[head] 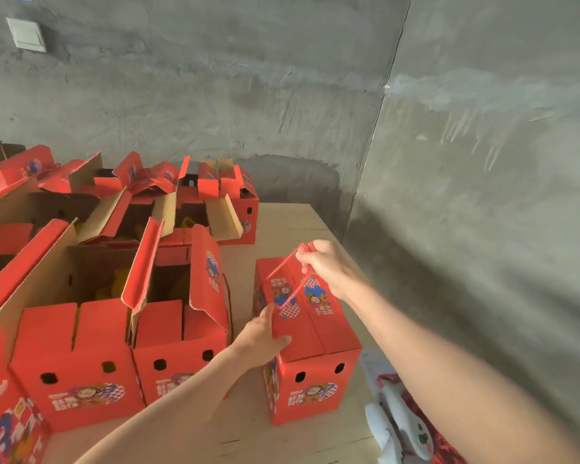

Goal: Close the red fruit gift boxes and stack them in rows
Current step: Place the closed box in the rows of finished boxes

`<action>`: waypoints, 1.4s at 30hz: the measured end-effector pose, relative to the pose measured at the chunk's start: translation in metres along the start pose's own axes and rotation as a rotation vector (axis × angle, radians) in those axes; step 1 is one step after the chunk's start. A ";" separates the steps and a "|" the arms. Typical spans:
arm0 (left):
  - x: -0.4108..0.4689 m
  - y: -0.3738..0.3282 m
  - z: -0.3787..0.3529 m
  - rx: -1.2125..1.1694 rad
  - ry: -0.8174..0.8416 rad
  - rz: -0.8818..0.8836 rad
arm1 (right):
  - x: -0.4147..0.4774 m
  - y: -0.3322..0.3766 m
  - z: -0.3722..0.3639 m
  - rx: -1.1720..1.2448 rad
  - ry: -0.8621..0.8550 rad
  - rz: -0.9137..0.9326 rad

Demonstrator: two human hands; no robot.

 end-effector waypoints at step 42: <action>0.288 0.012 0.186 1.113 -0.108 0.199 | 0.354 -0.175 0.061 -0.845 -0.104 -0.037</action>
Point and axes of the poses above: each hand's wrist, its own x-axis towards the middle knuckle, its own z-axis out of the back of the hand, y = z × x, the point moved 10 cm from there along x, towards the middle knuckle, and after that the axes turned 9 degrees about y, right-handed, at the moved point
